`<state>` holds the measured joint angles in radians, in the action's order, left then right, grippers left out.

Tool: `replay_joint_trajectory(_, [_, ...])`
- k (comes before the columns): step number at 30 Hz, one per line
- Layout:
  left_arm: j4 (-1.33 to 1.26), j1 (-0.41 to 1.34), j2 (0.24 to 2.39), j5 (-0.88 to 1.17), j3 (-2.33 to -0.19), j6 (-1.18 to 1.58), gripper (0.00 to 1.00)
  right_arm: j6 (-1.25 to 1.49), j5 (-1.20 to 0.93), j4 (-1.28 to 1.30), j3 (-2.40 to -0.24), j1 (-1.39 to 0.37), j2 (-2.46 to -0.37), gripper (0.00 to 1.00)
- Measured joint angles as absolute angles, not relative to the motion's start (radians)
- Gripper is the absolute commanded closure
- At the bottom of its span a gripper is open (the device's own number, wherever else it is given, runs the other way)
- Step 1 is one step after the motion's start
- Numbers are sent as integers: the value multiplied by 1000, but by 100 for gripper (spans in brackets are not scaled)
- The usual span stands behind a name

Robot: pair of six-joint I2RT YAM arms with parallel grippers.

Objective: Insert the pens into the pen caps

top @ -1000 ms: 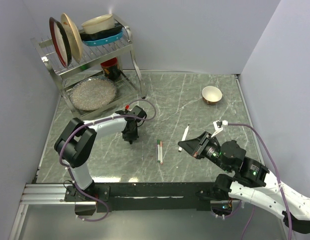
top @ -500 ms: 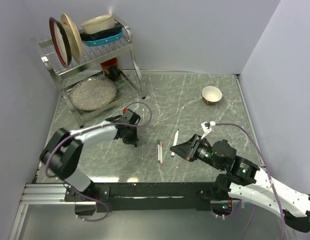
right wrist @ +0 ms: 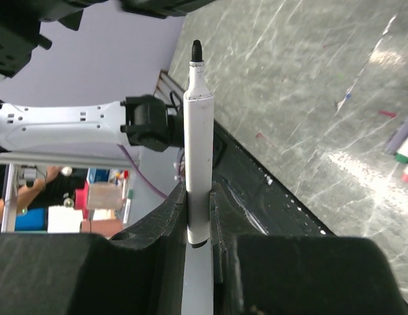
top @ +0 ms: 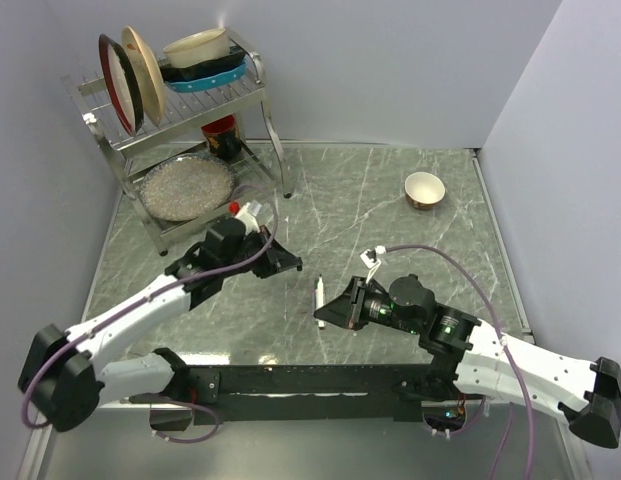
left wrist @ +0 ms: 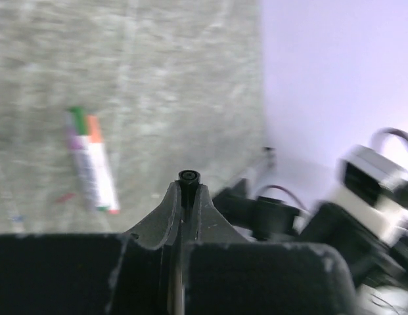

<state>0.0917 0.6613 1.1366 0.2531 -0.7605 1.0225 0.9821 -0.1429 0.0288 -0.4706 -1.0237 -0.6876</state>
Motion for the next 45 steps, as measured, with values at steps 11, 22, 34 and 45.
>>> replay_joint_trajectory(11, [-71,721,972,275,-707,1168,99,982,-178,-74,-471,-1045,-765,100])
replay_joint_trajectory(22, [-63,765,985,271,-725,1163,99,982,-177,-81,-471,-1052,-773,100])
replay_joint_trajectory(34, [-33,780,991,255,-735,1137,99,982,-164,-81,-471,-1054,-755,100])
replay_joint_trajectory(45, [-33,799,991,257,-735,1137,99,982,-140,-80,-471,-1054,-747,100])
